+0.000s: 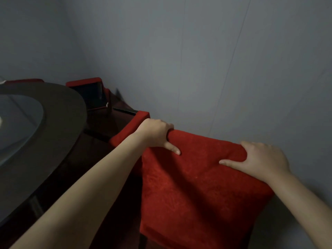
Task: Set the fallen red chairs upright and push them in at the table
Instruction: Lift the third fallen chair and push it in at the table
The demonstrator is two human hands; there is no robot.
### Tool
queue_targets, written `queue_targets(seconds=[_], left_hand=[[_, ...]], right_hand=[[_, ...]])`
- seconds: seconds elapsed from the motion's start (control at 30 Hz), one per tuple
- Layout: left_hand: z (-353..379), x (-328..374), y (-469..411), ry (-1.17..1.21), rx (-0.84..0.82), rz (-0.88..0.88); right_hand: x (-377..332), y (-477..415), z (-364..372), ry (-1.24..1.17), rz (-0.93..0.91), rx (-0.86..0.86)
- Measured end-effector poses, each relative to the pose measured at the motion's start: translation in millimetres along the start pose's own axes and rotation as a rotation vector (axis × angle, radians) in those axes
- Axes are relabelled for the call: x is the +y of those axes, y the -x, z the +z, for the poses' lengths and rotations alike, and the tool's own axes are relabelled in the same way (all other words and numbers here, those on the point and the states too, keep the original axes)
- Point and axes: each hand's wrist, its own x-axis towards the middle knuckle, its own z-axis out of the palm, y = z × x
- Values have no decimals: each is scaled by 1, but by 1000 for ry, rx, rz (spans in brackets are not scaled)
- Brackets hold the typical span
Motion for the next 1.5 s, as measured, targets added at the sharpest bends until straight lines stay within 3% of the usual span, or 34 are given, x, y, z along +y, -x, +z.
queue_targets(seconds=[0.27,0.47,0.6,0.93,1.07,1.17,1.33,1.5], left_hand=[[-4,-9,61,-15,-33,-44],[-10,-34,142,0,-23,-195],[-22,-57,211,11,27,-317],[-35,-85,386,-34,-17,-604],[-26,-85,440,93,-102,-701],[-24,-92,476,128,-69,-795],[-26,-102,498,90,-24,-904],[-15,-103,469,110,33,-928]], right_hand=[[-27,-5,-12,74,-237,-39],[-84,-25,-30,110,-505,101],[-138,-35,-46,70,-649,195],[-288,-7,-36,-122,-965,240],[-336,6,-21,-174,-1069,206],[-376,4,-24,-215,-1150,197],[-416,-11,-31,-252,-1219,177],[-414,-45,-20,-313,-1168,83]])
